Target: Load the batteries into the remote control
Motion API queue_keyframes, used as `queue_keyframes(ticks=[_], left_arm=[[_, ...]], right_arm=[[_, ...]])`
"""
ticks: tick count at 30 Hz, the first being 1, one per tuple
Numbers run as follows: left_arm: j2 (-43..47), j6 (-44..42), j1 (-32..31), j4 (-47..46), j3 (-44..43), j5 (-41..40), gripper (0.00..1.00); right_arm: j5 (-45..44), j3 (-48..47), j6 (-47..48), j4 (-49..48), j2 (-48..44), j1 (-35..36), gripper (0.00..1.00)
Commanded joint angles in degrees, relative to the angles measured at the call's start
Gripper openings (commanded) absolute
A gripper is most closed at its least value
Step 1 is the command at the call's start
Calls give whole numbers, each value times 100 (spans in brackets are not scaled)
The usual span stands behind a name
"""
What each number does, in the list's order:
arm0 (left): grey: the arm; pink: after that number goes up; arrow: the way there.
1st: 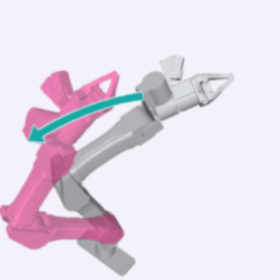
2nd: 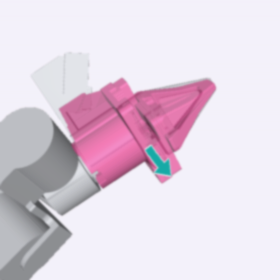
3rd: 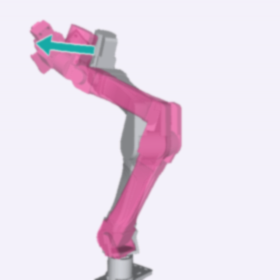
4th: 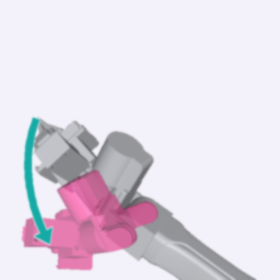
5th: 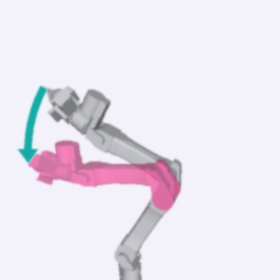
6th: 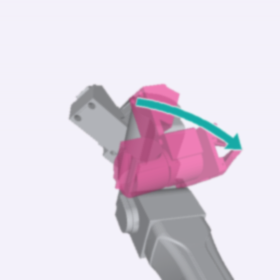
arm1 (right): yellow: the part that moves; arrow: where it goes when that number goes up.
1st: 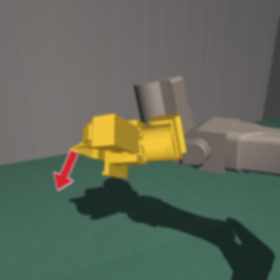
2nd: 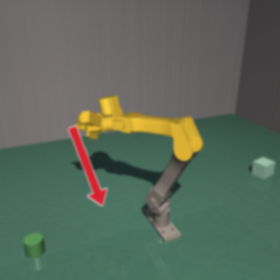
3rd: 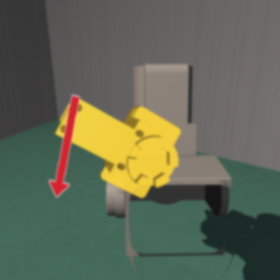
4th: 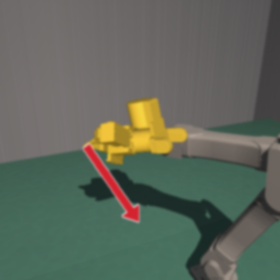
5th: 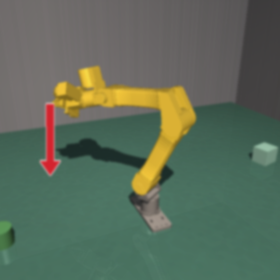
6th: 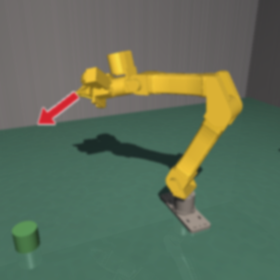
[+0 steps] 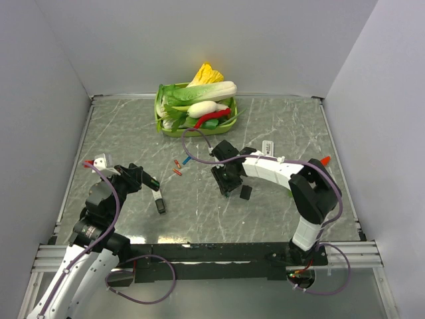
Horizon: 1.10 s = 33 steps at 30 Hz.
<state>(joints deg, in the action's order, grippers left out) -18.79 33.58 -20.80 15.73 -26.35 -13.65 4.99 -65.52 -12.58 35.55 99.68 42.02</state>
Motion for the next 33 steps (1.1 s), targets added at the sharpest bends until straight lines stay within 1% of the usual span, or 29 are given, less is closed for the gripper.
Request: queue_keyframes(ticks=[1, 2, 4, 7, 8, 11, 12, 13, 17, 18, 19, 21, 25, 27, 29, 30, 32, 33], left_arm=[[77, -115, 23, -351, -178, -68, 1], [77, -115, 23, -351, -186, -68, 1], [86, -98, 23, -333, -186, -85, 1], [112, -89, 23, -325, -186, -103, 1], [103, -80, 23, -325, -186, -103, 1], [138, -80, 23, -333, -178, -103, 1], [138, -80, 23, -333, -186, -94, 1], [138, -80, 23, -342, -178, -94, 1], [129, -89, 23, -360, -178, -94, 1], [130, -89, 23, -360, -178, -77, 1], [130, -89, 23, -360, -178, -76, 1], [130, -80, 23, -360, -178, -76, 1], [138, -80, 23, -351, -178, -76, 1], [138, -71, 23, -351, -178, -76, 1], [138, -71, 23, -342, -178, -103, 1], [147, -71, 23, -333, -186, -103, 1], [165, -71, 23, -316, -186, -120, 1], [165, -71, 23, -307, -186, -120, 1]], right_arm=[[-314, -84, -666, -277, 280, 34, 42], [-350, -136, -710, -268, 332, 43, 41], [-446, -137, -939, -285, 464, 43, 36], [-491, -111, -1360, -285, 552, 34, 31], [-630, -76, -1474, -277, 561, 43, 29], [-736, 126, -2019, -329, 465, 43, 19], [-772, 196, -2386, -356, 326, 43, 12], [-815, 275, -2598, -382, 228, 43, 9], [-956, 811, -3785, -566, -369, 26, 4], [-974, 873, -4292, -541, -570, 17, 1], [-1009, 900, -4540, -462, -633, 25, 0], [-1149, 813, -5215, -217, -695, 17, 0], [-1448, 628, -6053, 390, -669, 34, 0], [-1423, 575, -6430, 505, -564, 17, 1], [-1326, 575, -6538, 462, -494, 17, 9], [-1221, 601, -6573, 375, -406, -18, 16], [-1018, 645, -6617, 269, -327, -27, 24], [-966, 663, -6626, 251, -291, -27, 30]])
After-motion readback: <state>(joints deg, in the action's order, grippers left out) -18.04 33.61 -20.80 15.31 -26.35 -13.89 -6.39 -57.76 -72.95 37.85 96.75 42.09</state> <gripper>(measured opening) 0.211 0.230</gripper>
